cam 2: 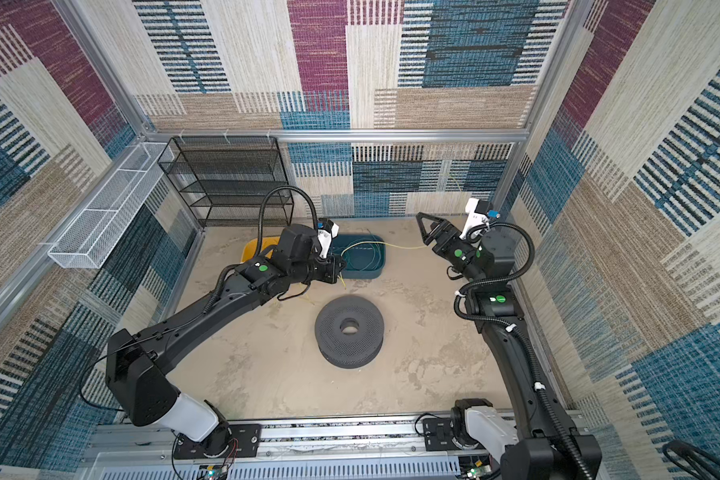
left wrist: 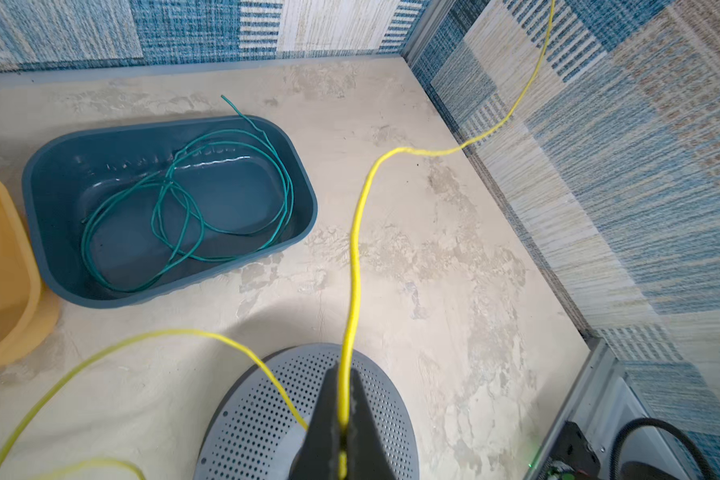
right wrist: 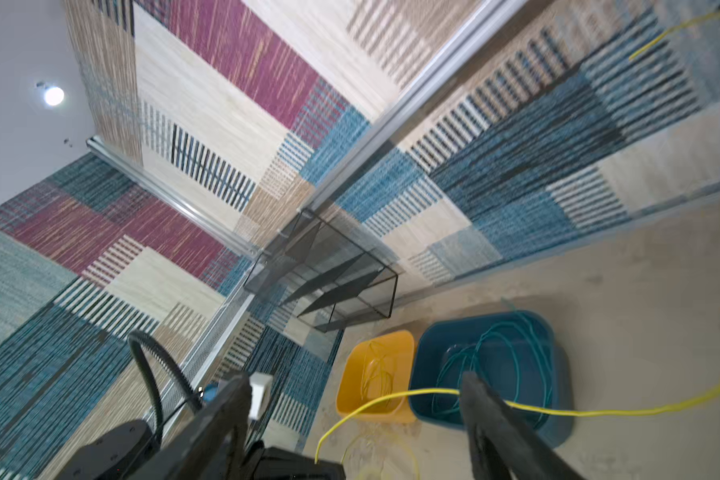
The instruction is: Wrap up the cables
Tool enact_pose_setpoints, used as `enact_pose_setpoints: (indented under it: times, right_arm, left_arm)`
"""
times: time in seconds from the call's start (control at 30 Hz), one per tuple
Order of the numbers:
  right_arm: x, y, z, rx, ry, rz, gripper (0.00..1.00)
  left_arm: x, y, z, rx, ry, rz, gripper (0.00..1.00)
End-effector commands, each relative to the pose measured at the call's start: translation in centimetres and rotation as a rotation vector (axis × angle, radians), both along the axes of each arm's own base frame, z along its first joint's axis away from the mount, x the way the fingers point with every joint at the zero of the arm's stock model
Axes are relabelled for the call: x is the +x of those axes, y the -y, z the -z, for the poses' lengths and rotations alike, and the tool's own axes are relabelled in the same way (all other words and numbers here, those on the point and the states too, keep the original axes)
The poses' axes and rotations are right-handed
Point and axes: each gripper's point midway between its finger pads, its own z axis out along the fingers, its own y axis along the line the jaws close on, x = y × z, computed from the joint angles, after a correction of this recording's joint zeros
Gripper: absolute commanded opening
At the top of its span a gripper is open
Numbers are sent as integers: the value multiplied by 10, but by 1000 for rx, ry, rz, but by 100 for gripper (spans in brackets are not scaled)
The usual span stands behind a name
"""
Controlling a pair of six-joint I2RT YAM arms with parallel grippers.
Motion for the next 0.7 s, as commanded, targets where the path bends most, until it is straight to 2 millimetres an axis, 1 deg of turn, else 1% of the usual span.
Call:
enact_pose_setpoints:
  times: [0.0, 0.1, 0.13, 0.2, 0.27, 0.3, 0.37, 0.47, 0.53, 0.57, 0.67]
  right_arm:
    - [-10, -21, 0, 28, 0, -109, 80]
    - [-16, -29, -11, 21, 39, -162, 80]
    - [-16, -26, -16, 4, 56, -141, 81]
    - [-14, -11, -32, -38, 94, -42, 82]
    - [-19, -12, -45, -24, 130, -54, 84]
    - [-21, -19, -47, 6, 130, -97, 84]
    - [-21, -34, -35, 72, 85, -162, 83]
    - [-24, -76, -2, 96, 8, -227, 82]
    - [-26, -101, 13, 86, -33, -281, 81]
    - [-26, -109, 19, 103, -57, -305, 81]
    - [-21, -122, 38, 165, -125, -323, 78]
  left_arm:
    - [10, -7, -1, 74, 56, -60, 0]
    - [16, -17, 1, 132, 92, -122, 0]
    - [18, -22, 2, 156, 102, -140, 0]
    - [18, -30, 6, 200, 110, -157, 0]
    - [17, -30, 5, 202, 116, -145, 0]
    - [16, -27, 5, 193, 117, -130, 0]
    - [14, -18, 3, 164, 117, -89, 0]
    - [11, -2, -5, 98, 138, -18, 0]
    - [9, 5, -9, 74, 151, 20, 0]
    - [8, 8, -10, 71, 156, 32, 0]
    - [3, 15, -12, 56, 166, 76, 0]
